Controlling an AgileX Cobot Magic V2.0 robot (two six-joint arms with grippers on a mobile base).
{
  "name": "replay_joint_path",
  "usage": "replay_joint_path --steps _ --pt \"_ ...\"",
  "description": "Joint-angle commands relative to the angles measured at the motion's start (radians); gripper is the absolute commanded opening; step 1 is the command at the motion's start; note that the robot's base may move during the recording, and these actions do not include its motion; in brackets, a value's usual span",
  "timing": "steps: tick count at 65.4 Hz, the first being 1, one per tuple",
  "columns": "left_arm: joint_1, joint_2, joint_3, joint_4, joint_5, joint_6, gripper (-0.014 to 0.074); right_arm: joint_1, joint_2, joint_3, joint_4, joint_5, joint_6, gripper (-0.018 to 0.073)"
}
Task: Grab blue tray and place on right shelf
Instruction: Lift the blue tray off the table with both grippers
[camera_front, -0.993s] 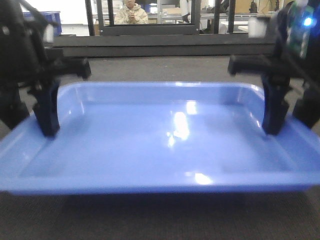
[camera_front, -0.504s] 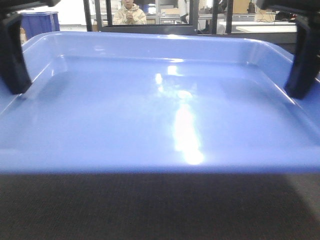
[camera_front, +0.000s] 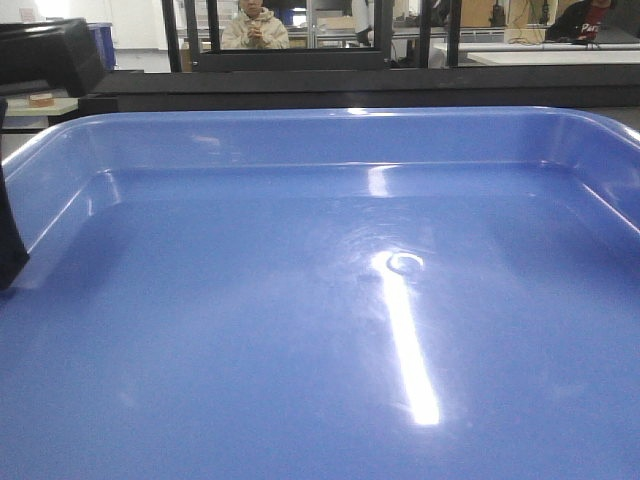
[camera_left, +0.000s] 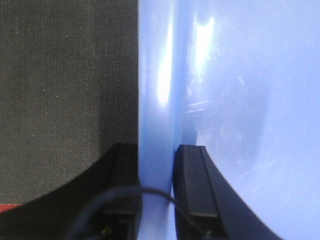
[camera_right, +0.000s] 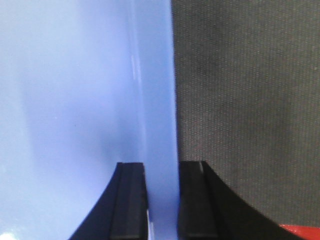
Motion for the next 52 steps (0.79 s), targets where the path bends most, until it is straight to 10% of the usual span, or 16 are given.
replay_joint_path --steps 1,52 --pt "-0.010 -0.027 -0.021 0.036 0.024 -0.015 0.0055 -0.001 -0.024 -0.027 -0.039 -0.015 0.041 0.0159" --pt "-0.010 -0.026 -0.021 0.047 0.031 -0.015 0.0055 0.174 0.033 -0.030 -0.147 -0.002 0.222 0.0159"
